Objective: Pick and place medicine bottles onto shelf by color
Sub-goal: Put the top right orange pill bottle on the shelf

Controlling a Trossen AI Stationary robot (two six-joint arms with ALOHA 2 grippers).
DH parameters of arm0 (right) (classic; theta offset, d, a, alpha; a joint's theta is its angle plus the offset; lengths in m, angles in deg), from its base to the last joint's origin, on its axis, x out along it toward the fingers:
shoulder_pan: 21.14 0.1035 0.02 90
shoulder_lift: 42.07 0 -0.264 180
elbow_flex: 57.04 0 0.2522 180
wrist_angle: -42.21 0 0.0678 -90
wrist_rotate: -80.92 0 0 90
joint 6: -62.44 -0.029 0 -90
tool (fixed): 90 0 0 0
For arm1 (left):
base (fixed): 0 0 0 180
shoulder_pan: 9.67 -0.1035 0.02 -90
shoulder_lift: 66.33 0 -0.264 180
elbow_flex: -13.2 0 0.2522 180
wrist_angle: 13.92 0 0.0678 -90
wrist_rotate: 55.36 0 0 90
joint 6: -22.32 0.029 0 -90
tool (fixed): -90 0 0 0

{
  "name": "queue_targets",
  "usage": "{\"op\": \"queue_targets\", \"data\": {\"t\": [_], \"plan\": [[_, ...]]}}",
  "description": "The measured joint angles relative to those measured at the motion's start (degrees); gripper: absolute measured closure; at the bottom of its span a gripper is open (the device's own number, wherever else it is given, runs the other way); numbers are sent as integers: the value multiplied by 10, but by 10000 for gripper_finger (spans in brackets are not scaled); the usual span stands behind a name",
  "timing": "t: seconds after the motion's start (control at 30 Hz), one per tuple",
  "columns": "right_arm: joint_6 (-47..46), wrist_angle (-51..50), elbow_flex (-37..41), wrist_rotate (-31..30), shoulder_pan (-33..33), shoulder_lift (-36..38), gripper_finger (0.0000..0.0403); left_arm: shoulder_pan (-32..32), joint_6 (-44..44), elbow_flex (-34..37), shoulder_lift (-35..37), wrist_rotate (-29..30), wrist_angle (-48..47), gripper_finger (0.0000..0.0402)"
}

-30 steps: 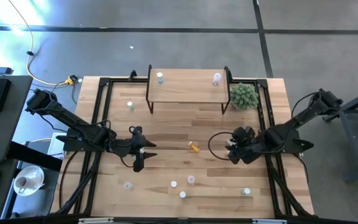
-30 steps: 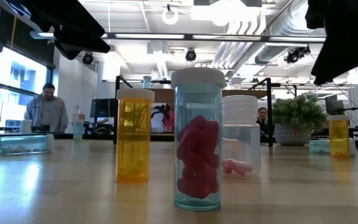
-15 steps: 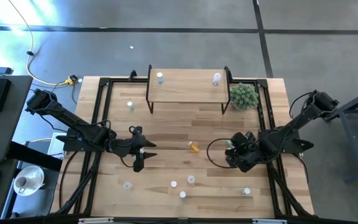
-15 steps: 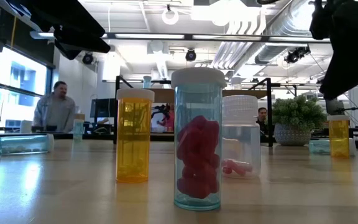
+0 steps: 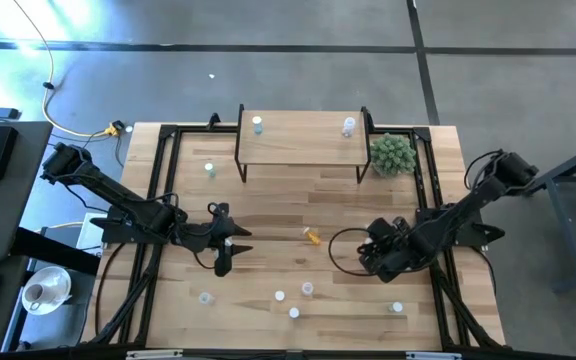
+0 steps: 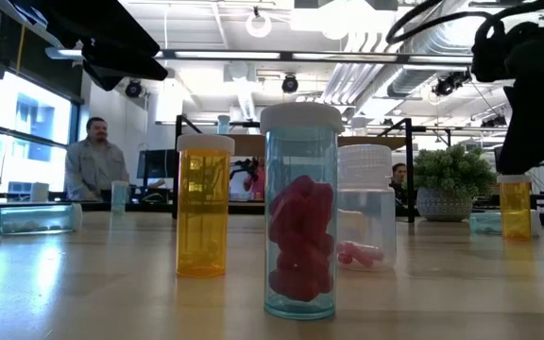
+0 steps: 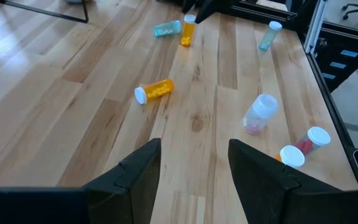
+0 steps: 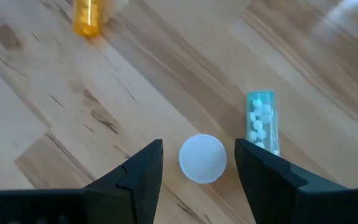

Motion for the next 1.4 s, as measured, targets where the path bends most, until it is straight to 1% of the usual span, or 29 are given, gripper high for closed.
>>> {"op": "queue_targets", "data": {"t": [0.3, 0.47, 0.57, 0.77, 0.9, 1.2, 1.4], "plan": [[-11, 0, 0, 6, 0, -21, 213, 0, 0, 0, 0, 0, 0, 222], [-24, 0, 0, 21, 0, -40, 217, 0, 0, 0, 0, 0, 0, 222], [-24, 0, 0, 21, 0, -48, 235, 0, 0, 0, 0, 0, 0, 222], [-23, 1, 0, 19, 0, -48, 288, 0, 0, 0, 0, 0, 0, 222], [-23, 1, 0, 18, 0, -48, 306, 0, 0, 0, 0, 0, 0, 222], [-16, 11, 0, 18, 0, -48, 305, 0, 0, 0, 0, 0, -1, 222], [41, 86, 0, 17, 0, -48, 304, 0, 0, 0, 0, 0, -1, 222]]}}
